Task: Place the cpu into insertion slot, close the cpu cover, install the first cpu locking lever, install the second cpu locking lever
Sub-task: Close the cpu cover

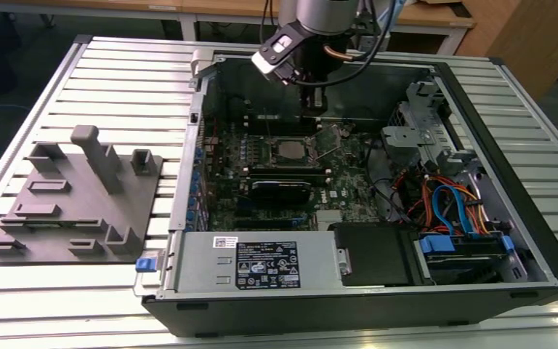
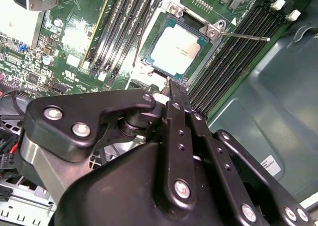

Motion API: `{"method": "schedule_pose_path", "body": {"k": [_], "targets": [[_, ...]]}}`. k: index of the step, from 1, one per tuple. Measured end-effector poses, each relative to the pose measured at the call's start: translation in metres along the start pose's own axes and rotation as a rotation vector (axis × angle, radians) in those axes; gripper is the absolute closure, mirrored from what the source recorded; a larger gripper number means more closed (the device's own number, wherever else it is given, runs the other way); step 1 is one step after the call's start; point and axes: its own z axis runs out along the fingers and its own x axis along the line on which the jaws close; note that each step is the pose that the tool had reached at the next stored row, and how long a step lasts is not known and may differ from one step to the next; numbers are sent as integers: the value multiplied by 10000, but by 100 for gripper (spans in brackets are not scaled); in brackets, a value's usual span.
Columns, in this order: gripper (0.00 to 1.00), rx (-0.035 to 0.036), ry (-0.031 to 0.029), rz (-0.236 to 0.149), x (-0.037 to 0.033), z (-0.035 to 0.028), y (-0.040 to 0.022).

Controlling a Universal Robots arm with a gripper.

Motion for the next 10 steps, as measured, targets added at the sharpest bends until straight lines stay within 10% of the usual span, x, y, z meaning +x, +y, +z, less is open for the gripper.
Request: {"method": "schedule_pose_path", "body": {"k": [10], "targets": [[90,0,1,-1,1,1,58]]}}
